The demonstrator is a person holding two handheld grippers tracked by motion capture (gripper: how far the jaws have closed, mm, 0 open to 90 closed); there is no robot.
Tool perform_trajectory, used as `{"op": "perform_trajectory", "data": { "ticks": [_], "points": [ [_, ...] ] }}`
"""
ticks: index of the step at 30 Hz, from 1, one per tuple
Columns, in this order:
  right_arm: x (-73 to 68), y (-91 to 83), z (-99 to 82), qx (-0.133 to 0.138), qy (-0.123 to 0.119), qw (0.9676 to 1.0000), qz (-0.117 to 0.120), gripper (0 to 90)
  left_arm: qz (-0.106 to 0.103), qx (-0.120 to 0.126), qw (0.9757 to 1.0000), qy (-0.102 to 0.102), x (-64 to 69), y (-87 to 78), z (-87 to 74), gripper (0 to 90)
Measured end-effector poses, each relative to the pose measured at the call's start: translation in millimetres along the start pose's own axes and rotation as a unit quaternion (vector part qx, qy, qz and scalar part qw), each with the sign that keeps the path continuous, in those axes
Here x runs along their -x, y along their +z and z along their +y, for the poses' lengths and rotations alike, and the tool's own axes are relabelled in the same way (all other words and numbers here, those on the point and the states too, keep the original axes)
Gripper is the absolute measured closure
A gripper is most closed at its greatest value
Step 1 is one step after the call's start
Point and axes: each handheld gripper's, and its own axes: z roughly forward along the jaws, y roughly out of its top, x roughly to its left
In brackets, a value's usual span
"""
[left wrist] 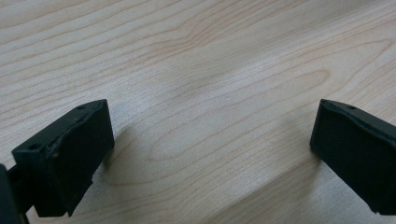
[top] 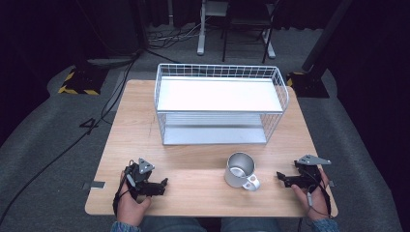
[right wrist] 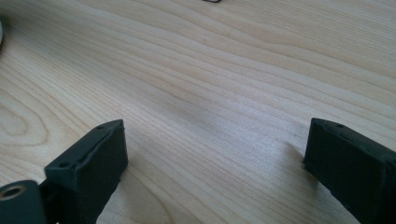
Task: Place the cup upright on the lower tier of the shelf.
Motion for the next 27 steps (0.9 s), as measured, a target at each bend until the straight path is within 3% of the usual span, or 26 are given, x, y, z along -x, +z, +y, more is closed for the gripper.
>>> {"op": "perform_trajectory", "data": {
  "ticks": [14,17,18,20,22,27],
  "points": [
    [0.1,-0.1,0.0,0.0,0.0,1.0,-0.001,6.3,-0.004,0.002,1.0,-0.003,-0.1,-0.2,-0.2,0.0],
    [0.1,0.0,-0.1,0.001,0.0,1.0,-0.001,6.5,-0.031,0.011,0.9994,-0.01,-2.9,-0.8,0.6,0.0],
    [0.1,0.0,-0.1,0.001,0.0,1.0,-0.001,6.5,-0.031,0.011,0.9994,-0.01,-2.9,-0.8,0.6,0.0],
    [0.2,-0.1,-0.1,0.001,0.001,1.0,-0.001,6.7,-0.056,0.022,0.9976,-0.035,-2.5,-1.1,1.6,0.0],
    [0.2,-0.1,-0.1,0.001,0.001,1.0,-0.001,6.7,-0.068,0.016,0.997,-0.035,-0.4,-1.6,4.3,0.0],
    [0.2,-0.1,-0.1,0.001,0.001,1.0,-0.001,6.7,-0.067,0.045,0.9965,-0.021,8.1,-3.6,9.7,0.0]
  ]
}}
